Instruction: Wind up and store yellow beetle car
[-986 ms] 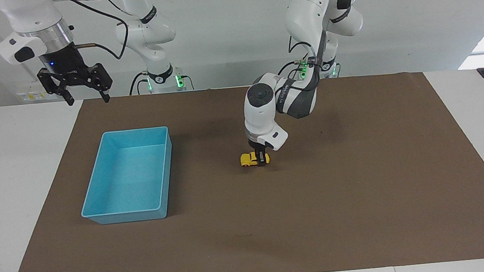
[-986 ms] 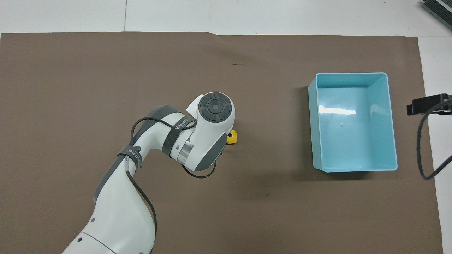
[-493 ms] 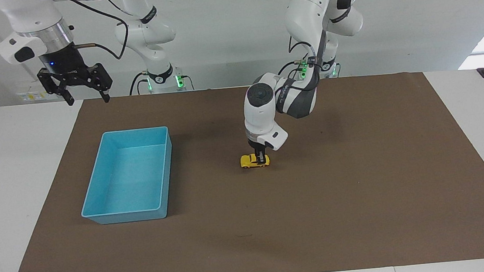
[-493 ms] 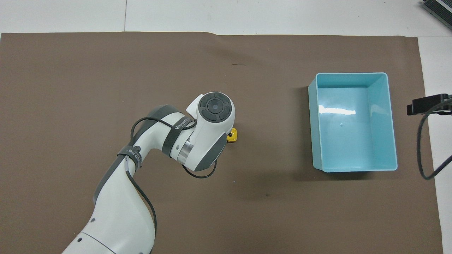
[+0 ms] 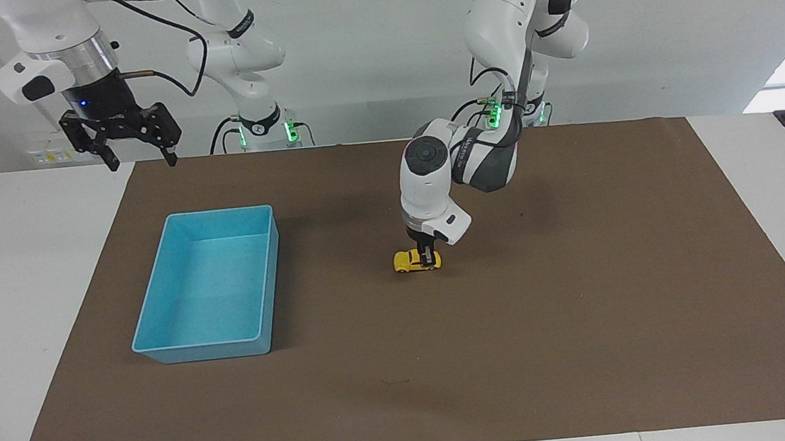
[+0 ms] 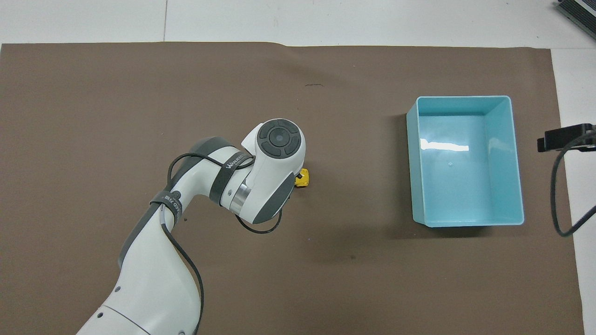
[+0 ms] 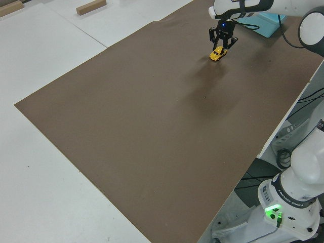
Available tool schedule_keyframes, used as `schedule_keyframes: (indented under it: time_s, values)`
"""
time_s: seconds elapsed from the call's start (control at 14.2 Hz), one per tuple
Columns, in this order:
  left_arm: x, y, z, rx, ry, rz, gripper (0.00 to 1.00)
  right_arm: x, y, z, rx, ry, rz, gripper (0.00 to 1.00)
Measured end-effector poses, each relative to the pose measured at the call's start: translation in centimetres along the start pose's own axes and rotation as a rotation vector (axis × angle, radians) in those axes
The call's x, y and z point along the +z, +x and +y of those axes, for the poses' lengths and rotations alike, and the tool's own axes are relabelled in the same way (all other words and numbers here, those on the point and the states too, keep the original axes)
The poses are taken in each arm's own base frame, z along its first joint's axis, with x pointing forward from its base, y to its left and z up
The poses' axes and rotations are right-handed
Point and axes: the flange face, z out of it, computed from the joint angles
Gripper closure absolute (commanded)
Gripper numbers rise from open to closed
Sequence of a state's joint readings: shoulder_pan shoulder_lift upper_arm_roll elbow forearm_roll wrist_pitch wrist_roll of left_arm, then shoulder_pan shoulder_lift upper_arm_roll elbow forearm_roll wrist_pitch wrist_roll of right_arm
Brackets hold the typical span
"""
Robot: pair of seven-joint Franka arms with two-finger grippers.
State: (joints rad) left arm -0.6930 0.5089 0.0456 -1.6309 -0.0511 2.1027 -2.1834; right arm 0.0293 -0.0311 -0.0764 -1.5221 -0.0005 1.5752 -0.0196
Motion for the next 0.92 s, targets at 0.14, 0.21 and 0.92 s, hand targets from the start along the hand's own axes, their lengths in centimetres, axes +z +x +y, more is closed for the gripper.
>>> schedule_keyframes:
  time_s: [0.14, 0.21, 0.92]
  values:
    - [0.0, 0.9, 0.3, -0.007, 0.007, 0.006, 0.61, 0.0, 0.0, 0.2, 0.004, 0.000, 0.000, 0.00]
    - [0.0, 1.6, 0.5, -0.017, 0.014, 0.011, 0.60, 0.0, 0.0, 0.3, 0.006, -0.001, 0.000, 0.00]
    - [0.1, 7.8, 2.1, -0.034, 0.055, 0.033, 0.56, 0.0, 0.0, 0.4, 0.008, -0.001, 0.000, 0.00]
